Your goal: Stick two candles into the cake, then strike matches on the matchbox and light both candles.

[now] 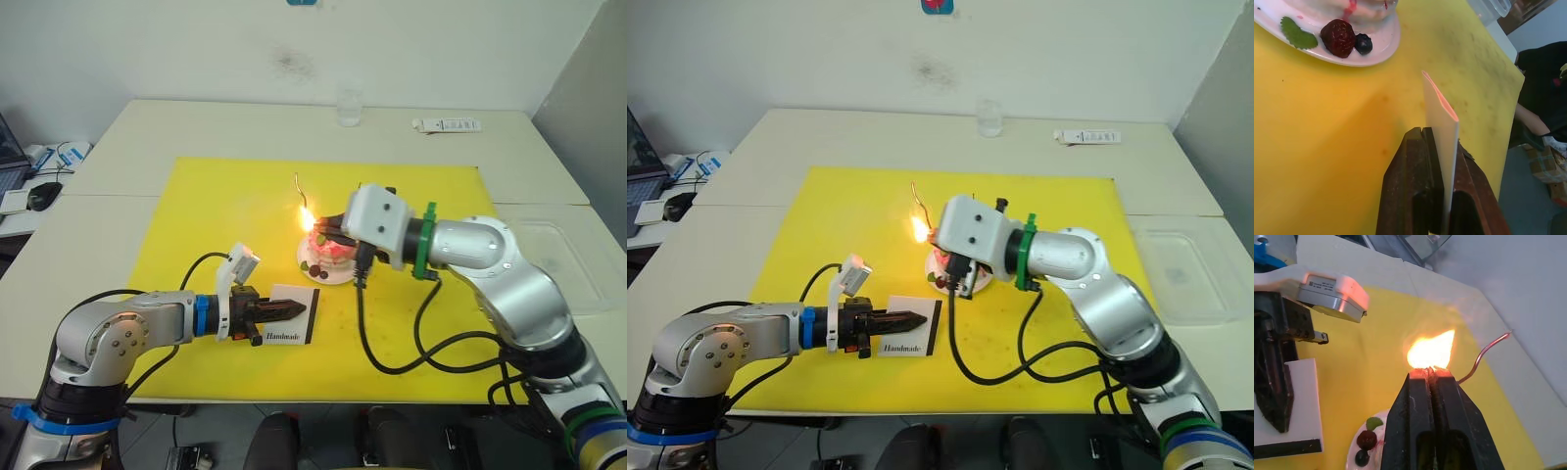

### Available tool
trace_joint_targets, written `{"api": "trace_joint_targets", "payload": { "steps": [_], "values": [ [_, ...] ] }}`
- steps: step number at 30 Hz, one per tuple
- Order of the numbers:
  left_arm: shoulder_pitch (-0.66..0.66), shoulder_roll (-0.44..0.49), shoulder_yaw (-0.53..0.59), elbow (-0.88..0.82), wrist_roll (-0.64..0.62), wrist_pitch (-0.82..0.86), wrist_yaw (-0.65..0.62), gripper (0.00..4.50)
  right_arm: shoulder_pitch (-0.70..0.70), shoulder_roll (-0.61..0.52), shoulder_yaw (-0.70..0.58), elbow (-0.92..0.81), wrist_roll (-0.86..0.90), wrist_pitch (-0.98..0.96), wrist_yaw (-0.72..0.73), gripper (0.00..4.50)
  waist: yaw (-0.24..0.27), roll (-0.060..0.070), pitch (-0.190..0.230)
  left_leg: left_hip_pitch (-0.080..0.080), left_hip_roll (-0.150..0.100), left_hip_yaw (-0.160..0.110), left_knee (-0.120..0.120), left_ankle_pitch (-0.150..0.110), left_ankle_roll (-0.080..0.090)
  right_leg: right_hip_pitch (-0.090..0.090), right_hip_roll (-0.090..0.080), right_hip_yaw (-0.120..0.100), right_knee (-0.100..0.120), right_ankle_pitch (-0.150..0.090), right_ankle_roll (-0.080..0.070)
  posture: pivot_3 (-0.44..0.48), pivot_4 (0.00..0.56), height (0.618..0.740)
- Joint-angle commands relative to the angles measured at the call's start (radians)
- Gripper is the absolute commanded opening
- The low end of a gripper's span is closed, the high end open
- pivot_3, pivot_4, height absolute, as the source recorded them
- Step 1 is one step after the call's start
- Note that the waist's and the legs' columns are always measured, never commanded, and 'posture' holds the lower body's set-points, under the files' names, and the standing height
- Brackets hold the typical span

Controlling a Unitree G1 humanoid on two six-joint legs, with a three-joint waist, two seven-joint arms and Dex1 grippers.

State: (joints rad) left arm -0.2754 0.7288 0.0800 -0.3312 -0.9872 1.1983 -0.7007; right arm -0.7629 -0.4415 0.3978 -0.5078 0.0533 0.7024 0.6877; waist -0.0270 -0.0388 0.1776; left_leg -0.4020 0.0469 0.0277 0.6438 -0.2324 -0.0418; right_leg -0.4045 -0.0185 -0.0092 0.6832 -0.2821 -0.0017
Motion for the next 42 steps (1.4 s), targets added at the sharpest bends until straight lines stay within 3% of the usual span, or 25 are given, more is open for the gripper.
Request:
{"api": "trace_joint_targets", "payload": {
  "steps": [1,21,42],
  "values": [
    [-0.003,0.004,0.01,-0.025,0.001,-0.013,-0.01,0.0,-0.045,0.03,0.007,0.031,-0.06,-0.032,-0.057,0.02,0.0,0.0,0.0,0.0,0.0,0.0,0.0,0.0,0.0,0.0,0.0,0.0,0.0,0.0,0.0,0.0,0.15,0.74],
    [0.007,-0.008,0.028,-0.036,-0.014,-0.013,0.003,0.0,-0.127,0.096,0.006,0.238,-0.166,-0.2,-0.067,0.02,0.0,0.0,0.0,0.0,0.0,0.0,0.0,0.0,0.0,0.0,0.0,0.0,0.0,0.0,0.0,0.0,0.15,0.74],
    [0.002,-0.016,0.022,-0.034,-0.01,-0.019,0.004,0.0,-0.123,0.119,-0.004,0.302,-0.206,-0.266,-0.067,0.02,0.0,0.0,0.0,0.0,0.0,0.0,0.0,0.0,0.0,0.0,0.0,0.0,0.0,0.0,0.0,0.0,0.15,0.74]
  ]
}}
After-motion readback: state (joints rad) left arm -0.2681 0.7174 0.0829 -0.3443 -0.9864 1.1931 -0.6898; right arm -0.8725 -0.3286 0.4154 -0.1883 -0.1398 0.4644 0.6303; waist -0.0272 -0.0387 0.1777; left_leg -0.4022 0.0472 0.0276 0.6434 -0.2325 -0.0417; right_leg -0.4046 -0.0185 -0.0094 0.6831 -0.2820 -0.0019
